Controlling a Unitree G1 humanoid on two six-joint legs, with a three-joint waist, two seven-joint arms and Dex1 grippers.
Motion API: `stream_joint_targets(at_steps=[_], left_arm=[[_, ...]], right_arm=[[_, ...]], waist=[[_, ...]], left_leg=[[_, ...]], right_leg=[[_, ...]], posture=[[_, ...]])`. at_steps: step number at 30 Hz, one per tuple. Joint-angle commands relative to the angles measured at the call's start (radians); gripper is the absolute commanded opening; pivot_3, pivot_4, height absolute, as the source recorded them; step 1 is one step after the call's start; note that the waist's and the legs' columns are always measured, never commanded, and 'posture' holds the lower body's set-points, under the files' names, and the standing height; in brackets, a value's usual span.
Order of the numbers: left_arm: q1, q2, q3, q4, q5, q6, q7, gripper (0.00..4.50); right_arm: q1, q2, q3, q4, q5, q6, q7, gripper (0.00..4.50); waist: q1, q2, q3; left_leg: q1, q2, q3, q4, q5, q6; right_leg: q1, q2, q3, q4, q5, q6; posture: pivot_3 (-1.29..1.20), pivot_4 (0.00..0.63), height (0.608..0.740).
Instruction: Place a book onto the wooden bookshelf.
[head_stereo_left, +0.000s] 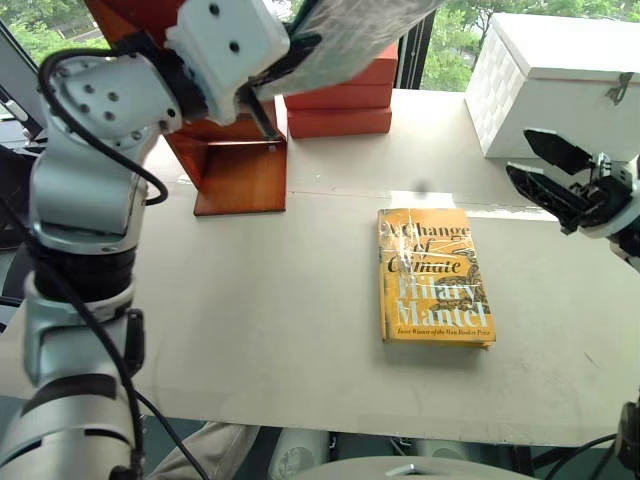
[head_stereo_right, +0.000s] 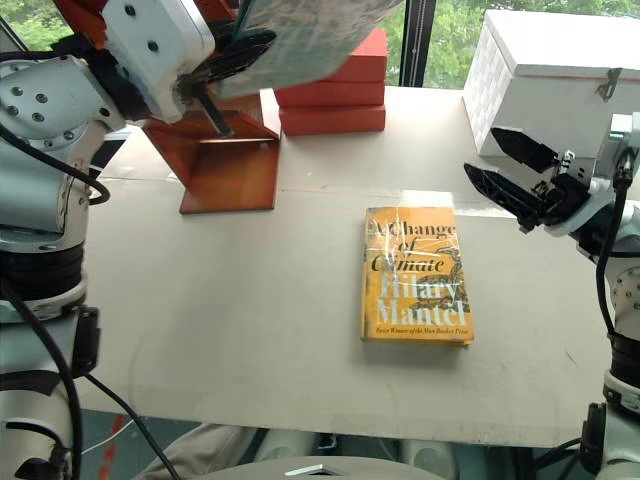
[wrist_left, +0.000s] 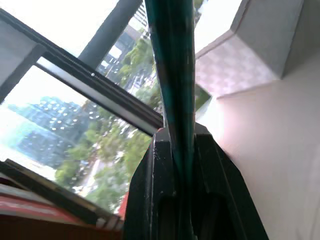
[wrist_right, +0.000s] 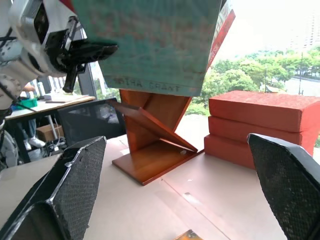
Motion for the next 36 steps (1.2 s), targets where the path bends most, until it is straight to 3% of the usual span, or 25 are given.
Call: stream_joint_targets(at_steps=[1,7,13,20,21,24,30,36], left_arm=[[0.016,0.080,0.031,0.024,0.132,-0.110,0.023,0.04],[0.188,0.249,0.099,0.100,0.257,-0.166,0.025,0.04],[0.259,0.326,0.128,0.143,0.314,-0.166,0.011,0.04],[0.278,0.337,0.115,0.181,0.344,-0.153,-0.009,0.04],[0.270,0.334,0.109,0.189,0.348,-0.155,-0.011,0.79],[0.253,0.323,0.100,0.205,0.364,-0.152,-0.011,1.78],[0.284,0.312,0.127,0.199,0.369,-0.121,-0.006,4.47],[0.428,0.249,0.282,0.100,0.293,-0.080,0.043,4.47]], right_arm=[[-0.048,-0.002,0.006,0.021,0.007,0.005,0.020,4.50],[-0.091,-0.002,0.034,0.057,-0.006,0.018,0.045,4.50],[-0.098,0.002,0.014,0.048,0.035,0.045,0.055,4.50],[-0.085,0.001,0.007,0.041,0.041,0.057,0.058,4.50],[-0.081,0.002,0.006,0.037,0.041,0.056,0.057,4.50],[-0.074,0.005,0.005,0.031,0.038,0.054,0.053,4.50],[-0.067,-0.001,-0.003,0.035,0.035,0.049,0.055,4.50],[-0.023,-0.013,-0.023,0.024,0.026,0.042,0.056,4.50]], waist=[[0.004,0.000,0.000],[-0.001,0.000,0.002],[0.002,-0.003,0.005],[-0.012,-0.003,0.005],[-0.014,-0.003,0.005],[-0.017,-0.003,0.005],[-0.016,-0.003,0.005],[-0.016,-0.003,0.005]], left_leg=[[-0.001,0.000,0.000,0.000,0.000,0.000],[-0.002,0.001,0.001,0.000,-0.001,0.001],[-0.004,0.001,0.000,0.001,-0.001,0.001],[-0.004,0.002,0.001,0.001,-0.001,0.001],[-0.003,0.002,0.001,0.001,-0.001,0.001],[-0.003,0.002,0.001,0.001,-0.001,0.001],[-0.004,0.002,0.002,0.001,-0.001,0.001],[-0.004,0.002,0.002,0.001,-0.001,0.001]], right_leg=[[-0.001,0.000,-0.001,0.000,0.000,0.000],[-0.001,0.000,-0.001,0.001,0.000,0.001],[-0.003,0.000,-0.003,0.001,0.000,0.001],[-0.005,0.001,-0.002,0.003,0.000,0.001],[-0.005,0.001,-0.002,0.003,0.000,0.001],[-0.005,0.001,-0.002,0.004,0.000,0.001],[-0.005,0.000,-0.002,0.003,0.000,0.001],[-0.005,0.000,-0.001,0.002,0.000,0.001]], posture=[[0.00,0.150,0.718],[0.00,0.150,0.718],[0.00,0.150,0.718],[0.00,0.150,0.718],[0.00,0.150,0.718],[0.00,0.150,0.718],[0.00,0.150,0.718],[0.00,0.150,0.718]])
